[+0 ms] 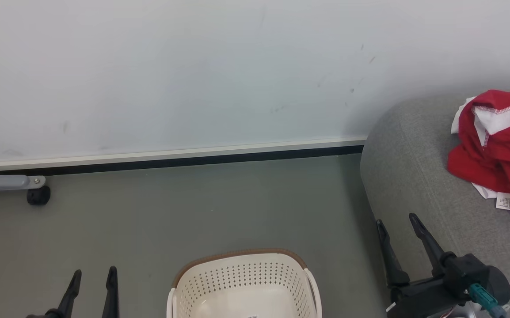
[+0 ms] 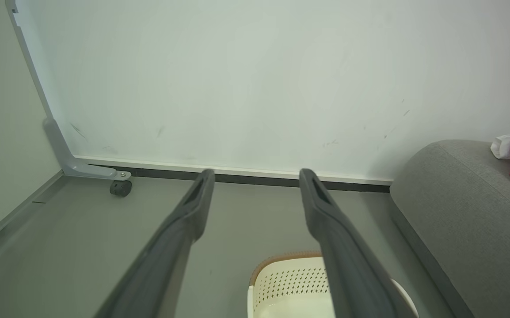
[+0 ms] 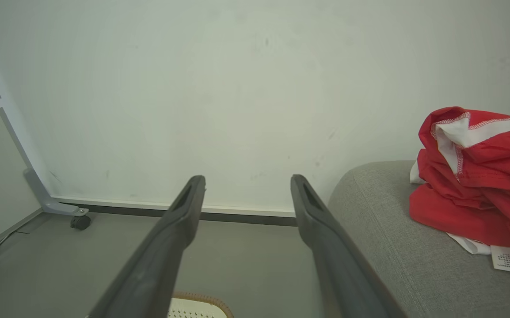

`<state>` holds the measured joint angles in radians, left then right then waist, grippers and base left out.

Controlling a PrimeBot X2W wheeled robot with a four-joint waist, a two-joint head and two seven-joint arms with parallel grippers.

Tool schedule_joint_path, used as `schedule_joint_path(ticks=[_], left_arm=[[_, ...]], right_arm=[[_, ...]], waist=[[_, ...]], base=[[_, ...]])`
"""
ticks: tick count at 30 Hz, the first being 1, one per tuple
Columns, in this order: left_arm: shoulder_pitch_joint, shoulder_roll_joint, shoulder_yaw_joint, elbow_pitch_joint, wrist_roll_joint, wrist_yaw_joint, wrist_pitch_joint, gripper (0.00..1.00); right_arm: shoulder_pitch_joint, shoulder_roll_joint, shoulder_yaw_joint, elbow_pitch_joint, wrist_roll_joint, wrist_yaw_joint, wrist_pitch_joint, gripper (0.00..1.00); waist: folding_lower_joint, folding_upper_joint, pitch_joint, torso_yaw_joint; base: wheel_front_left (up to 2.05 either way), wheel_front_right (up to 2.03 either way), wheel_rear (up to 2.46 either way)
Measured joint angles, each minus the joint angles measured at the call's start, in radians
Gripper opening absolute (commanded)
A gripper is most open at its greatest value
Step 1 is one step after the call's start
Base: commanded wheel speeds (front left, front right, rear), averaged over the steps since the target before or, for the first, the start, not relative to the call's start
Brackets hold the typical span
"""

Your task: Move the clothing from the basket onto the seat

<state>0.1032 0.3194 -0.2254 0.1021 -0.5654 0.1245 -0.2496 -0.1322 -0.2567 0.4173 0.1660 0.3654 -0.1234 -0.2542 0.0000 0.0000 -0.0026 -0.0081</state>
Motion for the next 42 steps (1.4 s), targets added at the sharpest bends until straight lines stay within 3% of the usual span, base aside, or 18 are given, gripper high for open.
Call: schedule_joint_path(ticks=[14, 40, 41, 42], left_arm=[[0.026, -0.025, 0.033, -0.041, 0.084, 0.000, 0.000, 1.00], [0.023, -0.047, 0.035, -0.049, 0.129, 0.000, 0.000, 1.00], [0.024, -0.048, 0.035, -0.051, 0.130, 0.000, 0.000, 0.00], [0.025, -0.049, 0.034, -0.048, 0.130, -0.001, 0.000, 0.00]], right_arm=[[0.090, 0.048, -0.111, -0.070, -0.067, -0.001, -0.002, 1.00], [0.108, 0.081, -0.158, -0.105, -0.129, -0.001, -0.002, 1.00], [0.110, 0.081, -0.159, -0.106, -0.129, -0.001, -0.002, 0.00], [0.112, 0.082, -0.158, -0.100, -0.128, -0.001, -0.002, 0.00]], waist=[[0.0001, 0.0000, 0.025, -0.027], [0.0000, 0.0000, 0.015, -0.023], [0.0000, 0.0000, 0.013, -0.023], [0.0000, 0.0000, 0.012, -0.022]], base=[[0.00, 0.00, 0.00], [0.00, 0.00, 0.00], [0.00, 0.00, 0.00], [0.00, 0.00, 0.00]])
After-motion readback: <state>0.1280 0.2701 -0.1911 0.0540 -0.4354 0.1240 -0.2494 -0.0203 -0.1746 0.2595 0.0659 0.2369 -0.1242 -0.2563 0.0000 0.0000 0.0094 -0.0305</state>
